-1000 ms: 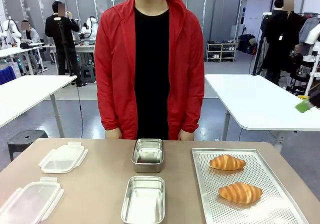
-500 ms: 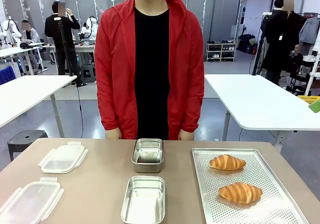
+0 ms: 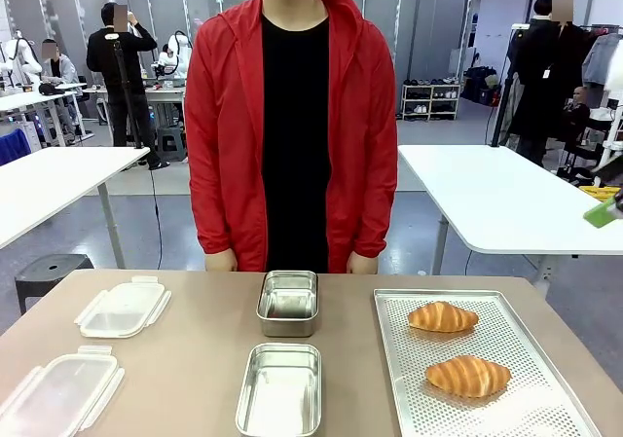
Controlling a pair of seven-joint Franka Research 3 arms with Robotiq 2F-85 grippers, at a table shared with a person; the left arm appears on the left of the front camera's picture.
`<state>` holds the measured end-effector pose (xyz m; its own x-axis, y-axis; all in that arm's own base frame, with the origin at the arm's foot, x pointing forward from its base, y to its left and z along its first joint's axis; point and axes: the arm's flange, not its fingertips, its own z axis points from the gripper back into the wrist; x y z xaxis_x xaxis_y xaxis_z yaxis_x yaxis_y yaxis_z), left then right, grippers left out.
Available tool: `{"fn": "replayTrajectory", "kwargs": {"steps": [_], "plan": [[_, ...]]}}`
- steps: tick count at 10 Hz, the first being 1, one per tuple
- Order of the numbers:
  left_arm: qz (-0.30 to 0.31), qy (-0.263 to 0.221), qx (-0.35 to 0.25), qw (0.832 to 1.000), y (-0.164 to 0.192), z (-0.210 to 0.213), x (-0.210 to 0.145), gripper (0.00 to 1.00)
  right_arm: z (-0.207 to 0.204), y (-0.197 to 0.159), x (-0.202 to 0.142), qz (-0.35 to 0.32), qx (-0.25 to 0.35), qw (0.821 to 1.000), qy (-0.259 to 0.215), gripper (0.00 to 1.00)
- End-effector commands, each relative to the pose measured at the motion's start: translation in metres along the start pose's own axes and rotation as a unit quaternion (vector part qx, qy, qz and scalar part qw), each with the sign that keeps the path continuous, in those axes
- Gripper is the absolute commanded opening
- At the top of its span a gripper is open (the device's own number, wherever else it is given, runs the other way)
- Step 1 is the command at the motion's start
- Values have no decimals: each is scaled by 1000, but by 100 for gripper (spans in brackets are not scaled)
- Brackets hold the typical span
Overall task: Place the bread into the airtight container.
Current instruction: Pick up a Butter Roll and place it into an empty Airtight Container.
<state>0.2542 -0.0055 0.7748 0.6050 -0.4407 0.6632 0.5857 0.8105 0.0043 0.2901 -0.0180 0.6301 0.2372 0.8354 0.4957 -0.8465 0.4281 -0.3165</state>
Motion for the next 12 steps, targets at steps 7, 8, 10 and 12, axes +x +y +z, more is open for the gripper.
{"fn": "replayTrajectory", "kwargs": {"steps": [7,8,10,12], "plan": [[-7,0,-1,1000,-1,1,1,100,-215,50,10,199,140,965,96,100],[-7,0,-1,1000,-1,1,1,100,-230,57,4,199,133,965,107,100],[-7,0,-1,1000,-1,1,1,100,-261,64,-13,189,133,964,136,100],[-7,0,-1,1000,-1,1,1,100,-281,63,-28,166,139,964,153,100]]}}
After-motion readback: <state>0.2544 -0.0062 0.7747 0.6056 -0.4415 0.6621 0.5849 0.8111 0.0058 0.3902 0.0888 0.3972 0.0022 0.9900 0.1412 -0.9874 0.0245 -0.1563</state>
